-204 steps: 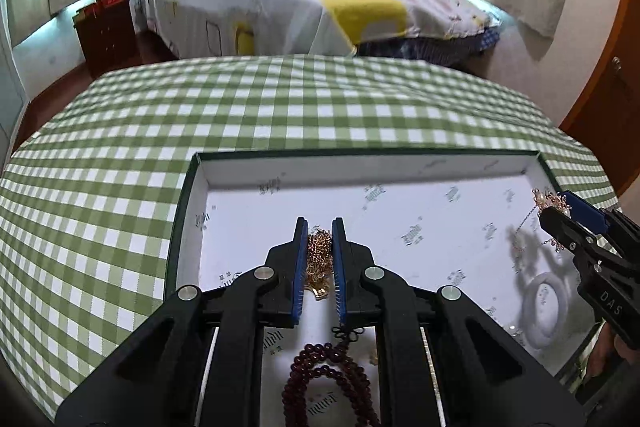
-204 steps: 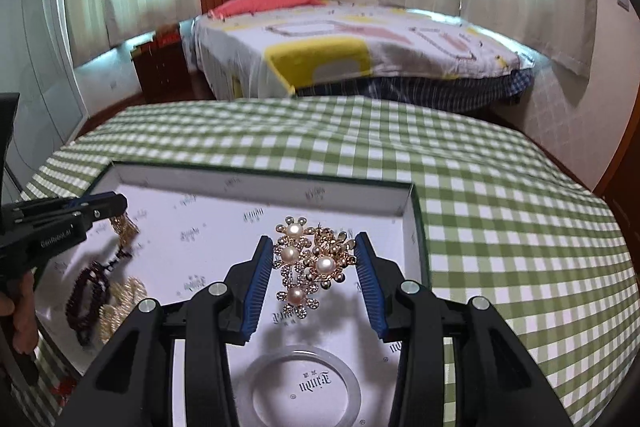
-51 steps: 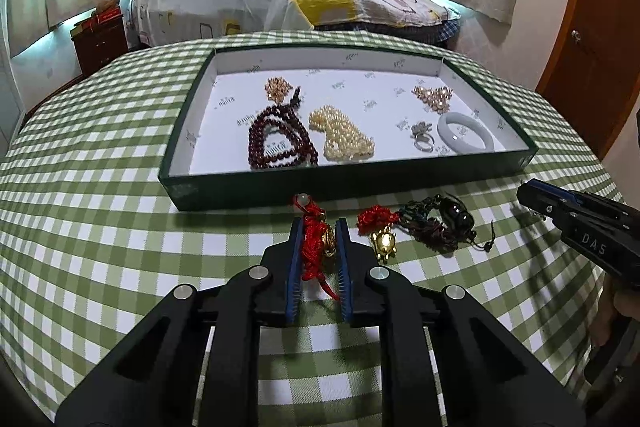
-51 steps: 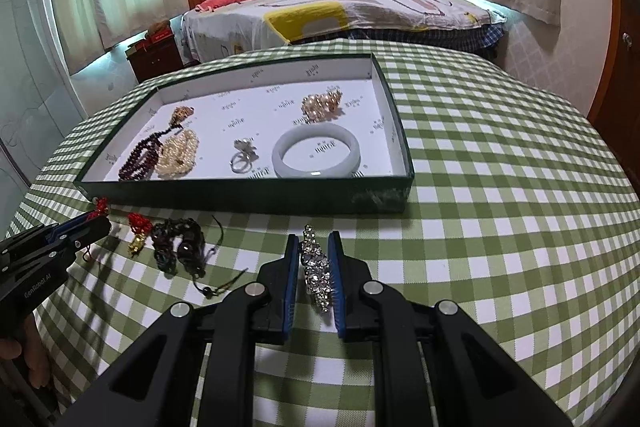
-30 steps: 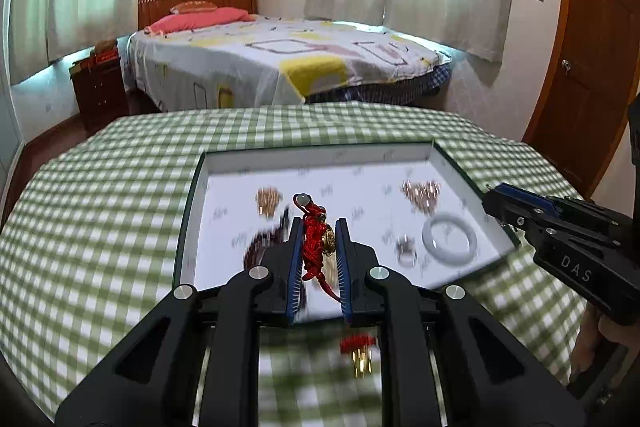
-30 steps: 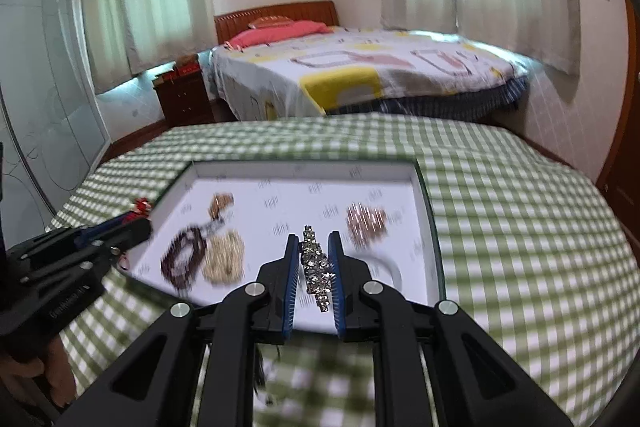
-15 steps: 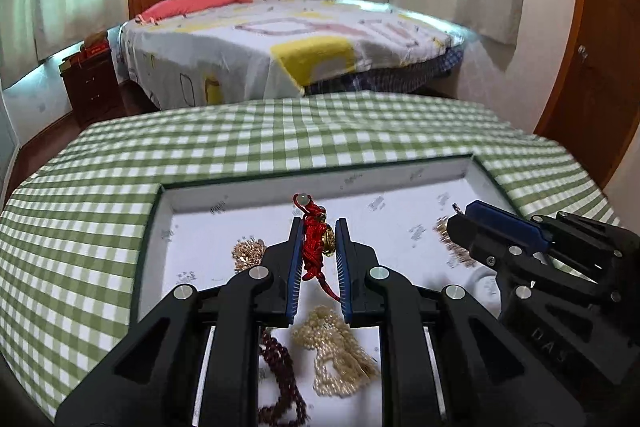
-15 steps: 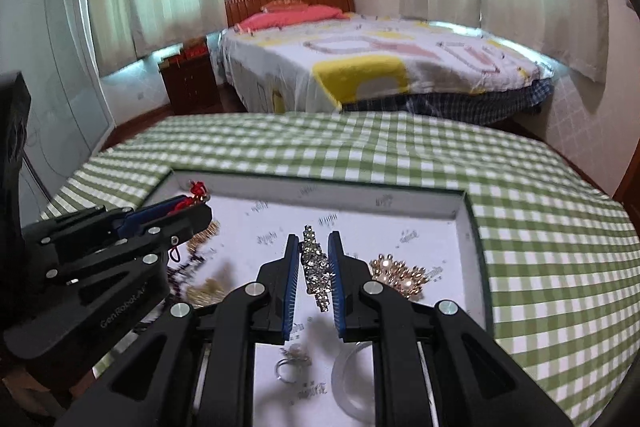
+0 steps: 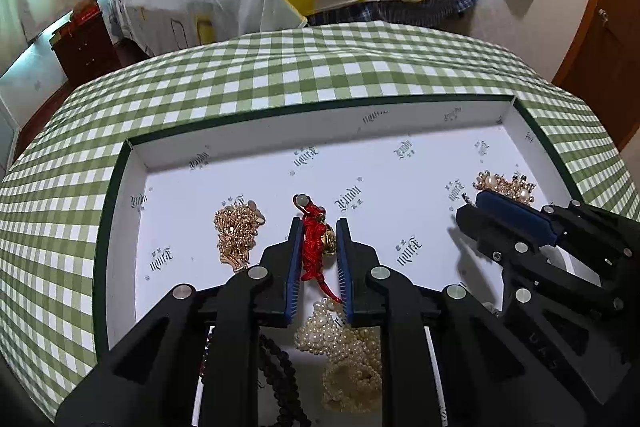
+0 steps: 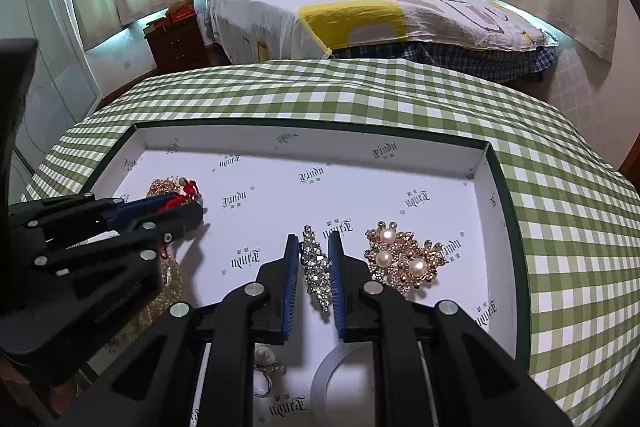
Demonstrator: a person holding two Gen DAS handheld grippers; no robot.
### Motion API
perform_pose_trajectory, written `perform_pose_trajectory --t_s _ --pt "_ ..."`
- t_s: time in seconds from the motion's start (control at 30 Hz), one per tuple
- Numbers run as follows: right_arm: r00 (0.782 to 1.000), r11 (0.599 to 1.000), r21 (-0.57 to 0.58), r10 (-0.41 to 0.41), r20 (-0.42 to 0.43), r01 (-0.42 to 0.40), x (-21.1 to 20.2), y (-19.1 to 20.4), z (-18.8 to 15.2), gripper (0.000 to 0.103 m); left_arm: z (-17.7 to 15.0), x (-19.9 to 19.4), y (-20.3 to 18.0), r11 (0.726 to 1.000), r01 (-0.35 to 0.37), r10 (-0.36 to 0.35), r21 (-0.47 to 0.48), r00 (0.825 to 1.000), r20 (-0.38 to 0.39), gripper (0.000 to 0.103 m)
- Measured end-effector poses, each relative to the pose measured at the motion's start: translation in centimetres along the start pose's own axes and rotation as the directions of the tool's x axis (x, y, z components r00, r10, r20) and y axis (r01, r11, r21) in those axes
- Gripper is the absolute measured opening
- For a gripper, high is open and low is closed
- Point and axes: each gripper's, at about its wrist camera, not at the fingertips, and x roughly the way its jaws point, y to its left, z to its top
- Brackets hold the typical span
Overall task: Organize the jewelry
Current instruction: 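Carry the red charm with the left tool while the right tool carries the silver brooch into the box, then open the right tool to drop the silver brooch while the left tool releases the red charm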
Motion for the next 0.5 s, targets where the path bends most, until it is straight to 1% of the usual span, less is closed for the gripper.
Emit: perform_pose_trajectory --t_s 0.1,0.17,0.23,0.5 --pt "1.0 1.0 0.001 0.001 -0.002 -0.001 -0.04 0.01 -0.01 0.017 0.01 0.0 0.09 1.0 0.002 -0.002 -0.004 1.0 -0.005 0.017" --pt "1.0 1.0 0.003 0.001 -0.002 -0.001 -0.04 -0.01 0.02 0.021 -0.06 0.01 0.26 1.0 0.004 -0.005 -0.013 1.0 -0.012 0.023" --pt "1.0 1.0 0.004 0.0 0.002 0.0 -0.14 0.0 0.03 0.024 -0.16 -0.08 0.28 1.0 0.001 -0.001 -0.014 1.0 -0.007 0.025" --pt "1.0 1.0 0.0 -0.011 0.008 0.011 -0.24 0.0 0.03 0.025 -0.49 -0.74 0.28 1.0 -0.006 0.006 -0.009 1.0 0.022 0.027"
